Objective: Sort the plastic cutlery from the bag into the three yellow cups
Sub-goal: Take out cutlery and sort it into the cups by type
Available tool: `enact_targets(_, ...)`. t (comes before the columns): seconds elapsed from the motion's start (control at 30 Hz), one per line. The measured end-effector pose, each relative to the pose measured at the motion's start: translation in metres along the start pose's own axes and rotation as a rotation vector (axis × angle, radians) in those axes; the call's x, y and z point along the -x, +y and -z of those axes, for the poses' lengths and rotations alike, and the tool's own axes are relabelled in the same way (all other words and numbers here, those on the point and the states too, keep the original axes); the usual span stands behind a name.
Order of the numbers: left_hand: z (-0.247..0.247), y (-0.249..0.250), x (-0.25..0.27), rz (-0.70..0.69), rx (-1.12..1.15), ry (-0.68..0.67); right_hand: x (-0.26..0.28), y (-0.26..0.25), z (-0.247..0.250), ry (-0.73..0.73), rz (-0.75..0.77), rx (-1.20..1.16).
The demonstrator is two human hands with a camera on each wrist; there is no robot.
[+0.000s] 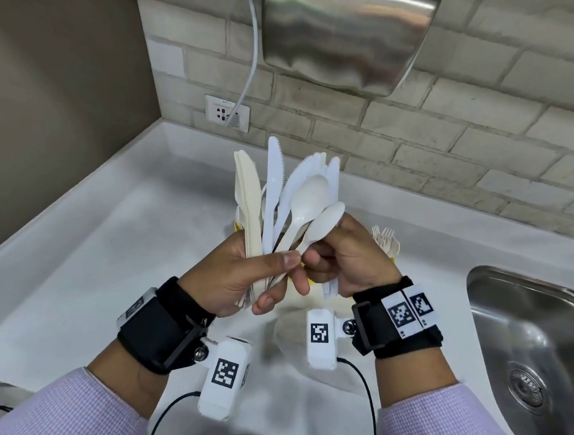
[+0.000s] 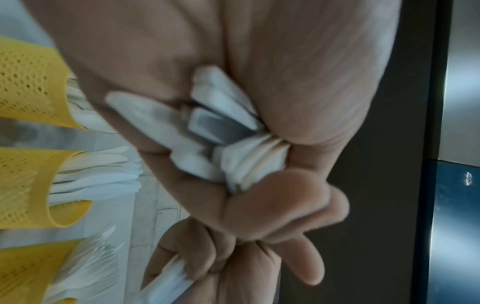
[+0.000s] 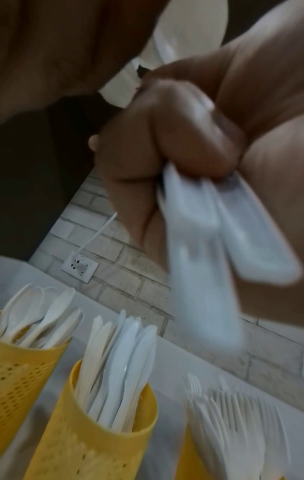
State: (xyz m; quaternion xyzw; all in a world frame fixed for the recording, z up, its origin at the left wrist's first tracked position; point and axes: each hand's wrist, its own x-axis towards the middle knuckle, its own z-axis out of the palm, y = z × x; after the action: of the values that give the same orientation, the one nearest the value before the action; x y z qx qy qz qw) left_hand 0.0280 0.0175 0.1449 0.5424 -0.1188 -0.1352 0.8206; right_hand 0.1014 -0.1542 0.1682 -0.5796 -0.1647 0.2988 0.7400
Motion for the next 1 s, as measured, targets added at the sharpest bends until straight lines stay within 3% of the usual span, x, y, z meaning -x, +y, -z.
enact_targets(0.13,0.001,0.000,0.001,-0.013,0.031,-0.078,-0.006,0.002,-0.001,-0.107,0.064,0.026)
enact_targets(0.33,-0.001,0.002,0.001,-0.015,0.014,-0.030,-0.007,0.003,-0.007,-0.065,0.189,0.027)
enact_targets(0.57,0.001,0.003,0.001,0.003,0.131,-0.101,-0.005,0.010,0.005,-0.307,0.210,-0.130)
enact_targets(0.7,0.001,0.002,0.000,0.014,0.131,-0.043,-0.006,0.010,0.009,-0.237,0.233,-0.093)
enact_targets(0.77,-0.001,0.005,-0.002,-0.051,-0.068,0.036,-0.005,0.009,0.011,-0.163,0.227,-0.163)
enact_targets(0.9,0.017,0.009,-0.008,-0.396,-1.055,0.323,-0.001,0.005,0.016,0.131,0.217,-0.332)
enact_targets(1.0,0.031,0.011,-0.005,-0.504,-1.531,0.373,0.004,-0.001,0.021,0.318,0.224,-0.205)
